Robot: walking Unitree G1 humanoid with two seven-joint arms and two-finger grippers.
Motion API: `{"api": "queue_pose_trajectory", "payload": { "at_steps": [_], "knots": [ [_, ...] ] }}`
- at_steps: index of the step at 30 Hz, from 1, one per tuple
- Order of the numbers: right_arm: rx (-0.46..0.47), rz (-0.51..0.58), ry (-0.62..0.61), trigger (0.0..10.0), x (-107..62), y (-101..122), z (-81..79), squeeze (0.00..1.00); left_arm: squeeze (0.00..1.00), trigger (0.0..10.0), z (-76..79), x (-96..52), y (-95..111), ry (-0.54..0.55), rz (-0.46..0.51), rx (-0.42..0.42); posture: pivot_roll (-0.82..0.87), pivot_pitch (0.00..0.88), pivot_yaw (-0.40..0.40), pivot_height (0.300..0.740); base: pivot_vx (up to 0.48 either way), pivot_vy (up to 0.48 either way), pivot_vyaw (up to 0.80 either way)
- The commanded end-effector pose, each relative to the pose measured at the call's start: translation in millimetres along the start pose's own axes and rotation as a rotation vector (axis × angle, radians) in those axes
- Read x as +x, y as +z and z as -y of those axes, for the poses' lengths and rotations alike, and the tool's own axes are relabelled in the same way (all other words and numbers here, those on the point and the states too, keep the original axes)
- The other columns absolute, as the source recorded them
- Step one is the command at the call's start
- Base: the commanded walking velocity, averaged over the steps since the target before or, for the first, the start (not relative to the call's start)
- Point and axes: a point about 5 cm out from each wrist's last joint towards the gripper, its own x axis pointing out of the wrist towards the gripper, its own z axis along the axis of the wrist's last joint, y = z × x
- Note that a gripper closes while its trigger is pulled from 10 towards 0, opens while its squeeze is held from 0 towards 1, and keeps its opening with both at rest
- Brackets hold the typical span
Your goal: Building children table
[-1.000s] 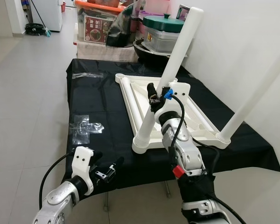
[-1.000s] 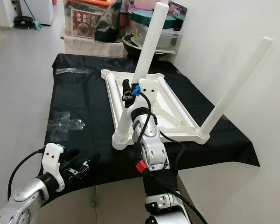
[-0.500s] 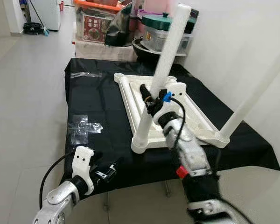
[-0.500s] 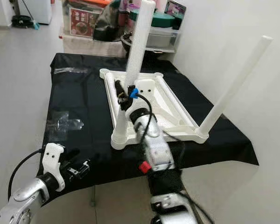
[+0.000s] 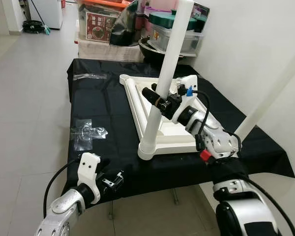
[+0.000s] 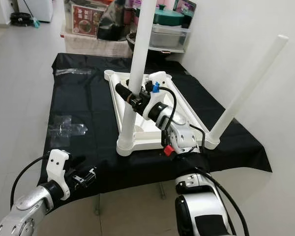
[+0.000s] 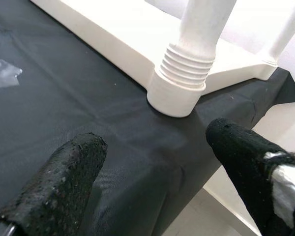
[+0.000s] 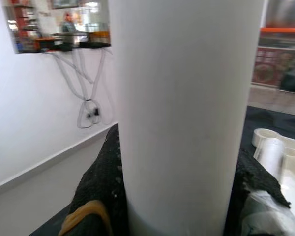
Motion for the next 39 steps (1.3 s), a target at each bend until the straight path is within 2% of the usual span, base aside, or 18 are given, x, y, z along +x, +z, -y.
{"api": "queue_pose_trajectory", "payload": {
  "at_steps": [1, 5, 12, 14, 19, 20, 21, 22, 25, 36, 39],
  "knots": [
    [0.104, -0.157, 0.024, 0.0, -9.2, -42.6, -1.2, 0.0, 0.0, 10.0, 3.7, 0.0, -0.5, -0.017, -0.003, -0.005, 0.06, 0.0, -0.176, 0.74, 0.0, 0.0, 0.0],
    [0.11, -0.163, 0.025, 0.0, -9.6, -45.3, 1.7, 0.0, 0.0, 10.0, 4.1, 0.0, -0.4, -0.019, -0.002, -0.005, 0.06, 0.0, -0.176, 0.74, 0.0, 0.0, 0.0],
    [0.128, -0.186, -0.1, 0.0, -8.1, -59.7, 4.2, 0.0, 0.0, 10.0, 4.6, -0.8, -0.8, -0.024, -0.004, -0.005, 0.06, 0.0, -0.175, 0.74, 0.0, 0.0, 0.0],
    [0.139, -0.211, -0.192, 0.0, -7.0, -70.5, 1.2, 0.0, 0.0, 10.0, 4.8, -0.8, -0.6, -0.026, -0.004, -0.006, 0.06, 0.0, -0.173, 0.74, 0.0, 0.0, 0.0],
    [0.155, -0.241, -0.314, 0.0, -5.0, -83.2, -4.7, 0.0, 0.0, 10.0, 5.0, -0.6, -1.2, -0.028, -0.006, -0.007, 0.06, 0.0, -0.17, 0.74, 0.0, 0.0, 0.0],
    [0.171, -0.247, -0.443, 0.0, -6.4, -90.3, -5.1, 0.0, 0.0, 10.0, 4.9, -0.7, -1.2, -0.029, -0.007, -0.007, 0.06, 0.0, -0.171, 0.74, 0.0, 0.0, 0.0],
    [0.173, -0.248, -0.505, 0.0, -8.5, -93.8, -5.4, 0.0, 0.0, 10.0, 4.6, -1.0, -1.0, -0.029, -0.007, -0.006, 0.07, 0.0, -0.173, 0.74, 0.0, 0.0, 0.0],
    [0.173, -0.248, -0.505, 0.0, -8.5, -93.8, -5.4, 0.0, 0.0, 10.0, 4.6, -1.0, -1.0, -0.029, -0.007, -0.006, 0.07, 0.0, -0.173, 0.74, 0.0, 0.0, 0.0],
    [0.17, -0.238, -0.604, 0.0, -11.7, -99.1, -9.4, 0.0, 0.0, 10.0, 3.6, -2.0, -0.6, -0.026, -0.008, -0.005, 0.07, 0.0, -0.17, 0.74, 0.0, 0.0, 0.0],
    [0.09, -0.2, -0.666, 0.0, -11.9, -98.0, -22.8, 0.0, 0.0, 10.0, 4.3, -1.3, -0.9, -0.028, -0.008, -0.006, 0.06, 0.0, -0.168, 0.74, 0.0, 0.0, 0.0],
    [0.051, -0.185, -0.722, 0.0, -12.3, -94.1, -26.0, 0.0, 0.0, 10.0, 4.0, -1.2, -0.6, -0.026, -0.006, -0.007, 0.06, 0.0, -0.171, 0.74, 0.0, 0.0, 0.0]
  ]
}}
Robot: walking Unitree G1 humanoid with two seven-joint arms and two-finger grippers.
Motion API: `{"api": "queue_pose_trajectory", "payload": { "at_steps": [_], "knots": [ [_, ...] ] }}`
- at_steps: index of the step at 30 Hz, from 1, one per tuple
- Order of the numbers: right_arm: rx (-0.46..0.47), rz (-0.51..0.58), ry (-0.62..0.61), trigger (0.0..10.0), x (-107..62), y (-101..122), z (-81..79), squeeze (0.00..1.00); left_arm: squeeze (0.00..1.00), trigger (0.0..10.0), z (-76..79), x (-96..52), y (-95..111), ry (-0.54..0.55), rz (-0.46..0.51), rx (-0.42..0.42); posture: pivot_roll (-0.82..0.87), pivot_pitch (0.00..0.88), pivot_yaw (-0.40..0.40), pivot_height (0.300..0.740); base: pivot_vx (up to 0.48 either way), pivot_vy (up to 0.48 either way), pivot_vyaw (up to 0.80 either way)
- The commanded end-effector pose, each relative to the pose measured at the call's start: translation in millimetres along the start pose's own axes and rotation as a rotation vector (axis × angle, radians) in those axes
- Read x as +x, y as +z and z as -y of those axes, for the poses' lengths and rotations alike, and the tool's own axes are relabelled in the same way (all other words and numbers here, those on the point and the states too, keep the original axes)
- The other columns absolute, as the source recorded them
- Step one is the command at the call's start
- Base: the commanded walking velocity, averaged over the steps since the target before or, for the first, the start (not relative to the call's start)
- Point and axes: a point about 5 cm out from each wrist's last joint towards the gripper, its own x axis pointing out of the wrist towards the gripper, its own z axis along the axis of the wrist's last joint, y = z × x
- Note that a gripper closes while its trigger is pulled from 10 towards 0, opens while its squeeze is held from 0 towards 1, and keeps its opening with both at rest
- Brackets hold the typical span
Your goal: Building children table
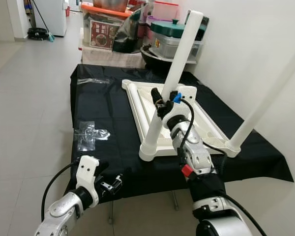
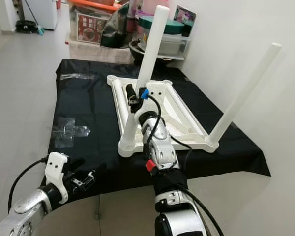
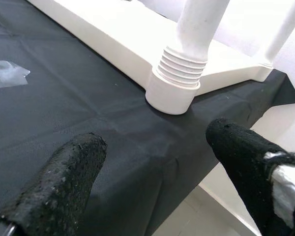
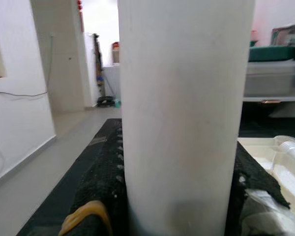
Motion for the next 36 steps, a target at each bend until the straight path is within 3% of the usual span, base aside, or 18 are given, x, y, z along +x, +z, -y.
{"api": "queue_pose_trajectory", "payload": {
  "at_steps": [1, 28, 36],
  "knots": [
    [-0.024, -0.277, -0.117, 0.0, -24.3, -62.3, 16.0, 0.0, 0.0, 10.0, 4.4, 2.6, 2.2, -0.021, 0.007, -0.006, 0.06, 0.0, -0.171, 0.74, 0.0, 0.0, 0.0],
    [-0.038, -0.281, -0.186, 0.0, -31.0, -61.4, 10.4, 0.0, 0.0, 10.0, 4.7, 2.2, 2.7, -0.029, 0.007, -0.007, 0.06, 0.0, -0.165, 0.74, 0.202, 0.0, 0.0],
    [-0.036, -0.266, -0.188, 0.0, -31.5, -58.0, 11.9, 0.0, 0.0, 10.0, 7.7, 2.1, 3.4, -0.051, 0.017, -0.025, 0.05, 0.0, -0.162, 0.74, 0.0, 0.0, 0.0]
  ]
}}
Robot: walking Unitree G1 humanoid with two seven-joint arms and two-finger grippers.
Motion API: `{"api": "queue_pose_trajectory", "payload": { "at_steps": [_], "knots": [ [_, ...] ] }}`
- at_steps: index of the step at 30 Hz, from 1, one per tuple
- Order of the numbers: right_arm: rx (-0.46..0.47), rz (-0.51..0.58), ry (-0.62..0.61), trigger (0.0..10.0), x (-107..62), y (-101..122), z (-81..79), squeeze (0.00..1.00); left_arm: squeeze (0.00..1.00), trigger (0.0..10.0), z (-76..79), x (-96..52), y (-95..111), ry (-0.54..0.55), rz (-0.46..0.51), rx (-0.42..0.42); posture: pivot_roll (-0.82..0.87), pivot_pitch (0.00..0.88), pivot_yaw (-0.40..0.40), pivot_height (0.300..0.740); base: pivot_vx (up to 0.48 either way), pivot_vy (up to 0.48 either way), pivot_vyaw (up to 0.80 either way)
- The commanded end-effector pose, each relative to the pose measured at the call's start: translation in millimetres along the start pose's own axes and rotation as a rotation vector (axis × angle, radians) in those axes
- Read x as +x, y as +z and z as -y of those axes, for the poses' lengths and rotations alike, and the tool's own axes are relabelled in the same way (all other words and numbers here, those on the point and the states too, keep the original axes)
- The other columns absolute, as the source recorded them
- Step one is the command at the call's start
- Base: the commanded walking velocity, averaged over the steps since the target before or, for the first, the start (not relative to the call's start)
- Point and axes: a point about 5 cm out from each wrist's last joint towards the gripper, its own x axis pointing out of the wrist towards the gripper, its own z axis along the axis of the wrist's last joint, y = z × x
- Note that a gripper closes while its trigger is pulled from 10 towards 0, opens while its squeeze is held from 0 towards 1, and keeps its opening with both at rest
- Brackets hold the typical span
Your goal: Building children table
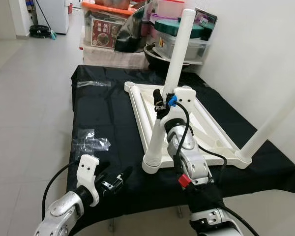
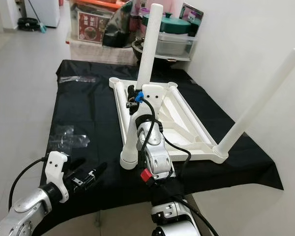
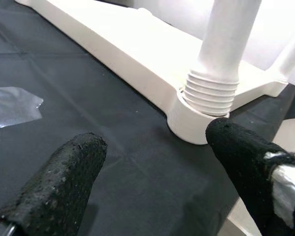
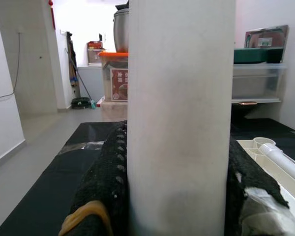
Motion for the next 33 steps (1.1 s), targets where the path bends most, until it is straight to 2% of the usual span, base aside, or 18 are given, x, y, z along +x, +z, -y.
{"api": "queue_pose_trajectory", "payload": {
  "at_steps": [1, 19, 33],
  "knots": [
    [-0.028, -0.283, -0.072, 0.0, -20.5, -63.0, 18.5, 0.0, 0.0, 10.0, 4.7, 1.5, -2.7, -0.025, -0.007, -0.019, 0.05, 0.0, -0.162, 0.74, 0.0, 0.0, 0.0],
    [-0.003, -0.276, -0.076, 0.0, -23.4, -61.8, 23.1, 0.0, 0.0, 10.0, 4.9, 2.4, -3.0, -0.028, -0.011, -0.014, 0.05, 0.0, -0.159, 0.74, 0.0, 0.0, 0.0],
    [0.002, -0.295, -0.076, 0.0, -33.3, -64.1, 42.3, 0.0, 0.0, 10.0, 1.7, 3.9, -3.2, -0.019, -0.013, -0.006, 0.04, 0.0, -0.148, 0.74, 0.0, 0.0, 0.0]
  ]
}}
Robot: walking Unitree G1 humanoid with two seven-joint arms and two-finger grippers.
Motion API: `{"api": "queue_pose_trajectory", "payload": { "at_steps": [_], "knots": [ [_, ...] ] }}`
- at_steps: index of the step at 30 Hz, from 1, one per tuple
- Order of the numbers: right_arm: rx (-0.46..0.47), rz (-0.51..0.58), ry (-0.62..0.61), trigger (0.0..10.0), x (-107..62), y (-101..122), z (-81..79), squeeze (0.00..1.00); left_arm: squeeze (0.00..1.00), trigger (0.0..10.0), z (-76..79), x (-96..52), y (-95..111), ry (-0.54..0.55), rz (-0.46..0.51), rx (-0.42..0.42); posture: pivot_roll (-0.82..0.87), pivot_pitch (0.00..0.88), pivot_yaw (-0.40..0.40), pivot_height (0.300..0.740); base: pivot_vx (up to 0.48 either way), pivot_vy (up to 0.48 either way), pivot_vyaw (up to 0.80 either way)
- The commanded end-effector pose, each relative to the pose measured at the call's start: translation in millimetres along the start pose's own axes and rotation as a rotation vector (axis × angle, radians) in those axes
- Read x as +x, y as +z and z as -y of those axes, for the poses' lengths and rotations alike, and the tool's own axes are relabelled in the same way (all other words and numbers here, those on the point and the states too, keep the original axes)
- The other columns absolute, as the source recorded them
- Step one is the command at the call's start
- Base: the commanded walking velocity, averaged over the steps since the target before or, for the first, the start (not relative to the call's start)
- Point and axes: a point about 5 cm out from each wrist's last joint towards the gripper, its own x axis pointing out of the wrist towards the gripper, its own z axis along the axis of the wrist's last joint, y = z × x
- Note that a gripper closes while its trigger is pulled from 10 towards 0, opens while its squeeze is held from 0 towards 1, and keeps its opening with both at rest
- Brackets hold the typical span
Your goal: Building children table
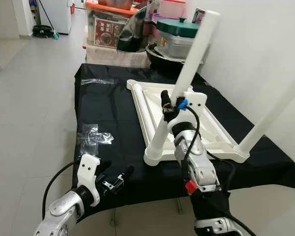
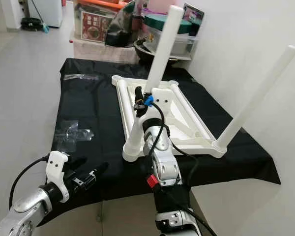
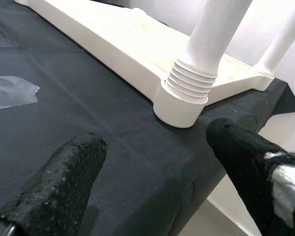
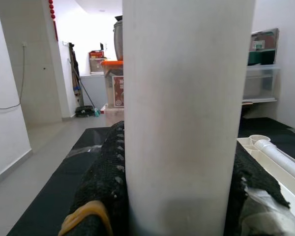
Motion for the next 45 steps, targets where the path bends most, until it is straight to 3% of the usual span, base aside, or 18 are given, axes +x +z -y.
{"api": "queue_pose_trajectory", "payload": {
  "at_steps": [1, 16, 17, 19, 20, 28, 45],
  "knots": [
    [-0.033, -0.311, -0.072, 0.0, -22.1, -61.4, 24.6, 0.0, 0.0, 10.0, 1.1, 3.7, -2.4, -0.012, -0.009, -0.006, 0.04, 0.0, -0.148, 0.74, 0.0, 0.0, 0.0],
    [-0.052, -0.33, -0.023, 0.0, -21.4, -64.2, 19.1, 0.0, 0.0, 10.0, -0.3, 3.7, -1.5, -0.01, -0.012, 0.003, 0.05, 0.0, -0.149, 0.74, 0.0, 0.0, 0.0],
    [-0.064, -0.323, -0.007, 4.7, -20.7, -62.4, 16.8, 0.0, 0.0, 10.0, -0.4, 3.1, -1.8, -0.008, -0.013, 0.002, 0.05, 0.0, -0.148, 0.74, 0.0, 0.0, 0.0],
    [-0.064, -0.323, -0.007, 4.7, -20.7, -62.4, 16.8, 0.0, 0.0, 10.0, -0.4, 3.1, -1.8, -0.008, -0.013, 0.002, 0.05, 0.0, -0.148, 0.74, 0.0, 0.0, 0.0],
    [-0.072, -0.313, 0.005, 10.0, -20.0, -60.1, 15.0, 0.0, 0.0, 10.0, -0.5, 2.8, -2.1, -0.007, -0.013, 0.002, 0.05, 0.0, -0.148, 0.74, 0.0, 0.0, 0.0],
    [-0.124, -0.243, 0.026, 10.0, -16.8, -45.8, 15.2, 0.0, 0.0, 10.0, -1.7, 3.5, -1.5, -0.011, -0.013, 0.004, 0.04, 0.0, -0.139, 0.74, 0.0, 0.0, 0.0],
    [-0.122, -0.22, 0.007, 10.0, -10.7, -35.8, 22.2, 0.0, 0.0, 10.0, -3.1, 4.2, -1.0, -0.012, -0.014, 0.006, 0.04, 0.0, -0.135, 0.74, 0.0, 0.0, 0.0]
  ]
}}
